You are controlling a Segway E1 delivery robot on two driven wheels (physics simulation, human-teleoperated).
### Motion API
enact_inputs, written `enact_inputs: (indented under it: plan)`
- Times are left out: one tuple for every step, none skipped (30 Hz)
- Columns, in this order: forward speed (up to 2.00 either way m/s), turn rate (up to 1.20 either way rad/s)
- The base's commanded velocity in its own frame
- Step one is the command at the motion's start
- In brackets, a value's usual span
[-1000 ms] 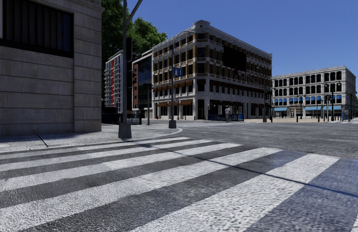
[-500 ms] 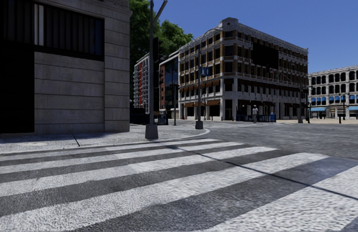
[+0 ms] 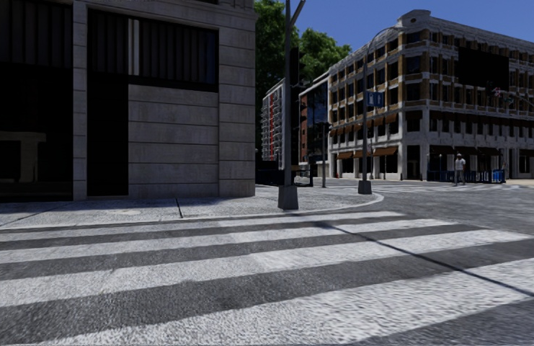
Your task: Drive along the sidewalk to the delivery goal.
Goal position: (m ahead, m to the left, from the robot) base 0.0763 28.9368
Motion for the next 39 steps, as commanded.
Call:
enact_inputs:
  plan:
    - [0.96, 0.49]
    - [0.96, 0.49]
    - [0.96, 0.49]
    - [0.97, 0.49]
    - [0.98, 0.49]
    - [0.98, 0.49]
    - [0.99, 0.49]
    - [1.0, 0.49]
    - [1.02, 0.49]
    - [1.05, 0.49]
    - [1.08, 0.49]
    - [1.12, 0.49]
    - [1.2, 0.49]
    - [1.27, 0.49]
    - [1.27, 0.49]
    - [1.33, 0.49]
    - [1.4, 0.49]
    - [1.54, 0.49]
    - [1.77, 0.49]
    - [2.0, 0.49]
    - [2.0, 0.49]
    - [2.0, 0.49]
    - [2.0, 0.49]
    - [2.0, 0.49]
    - [2.0, 0.49]
    - [2.0, 0.49]
    - [2.0, 0.49]
    - [2.0, 0.49]
    - [2.0, 0.49]
    - [2.0, 0.49]
    - [2.0, 0.49]
    - [2.0, 0.49]
    - [2.0, 0.49]
    - [2.0, 0.49]
    - [2.0, 0.49]
    - [2.0, 0.49]
    - [2.0, 0.49]
    - [2.0, 0.47]
    - [2.0, 0.36]
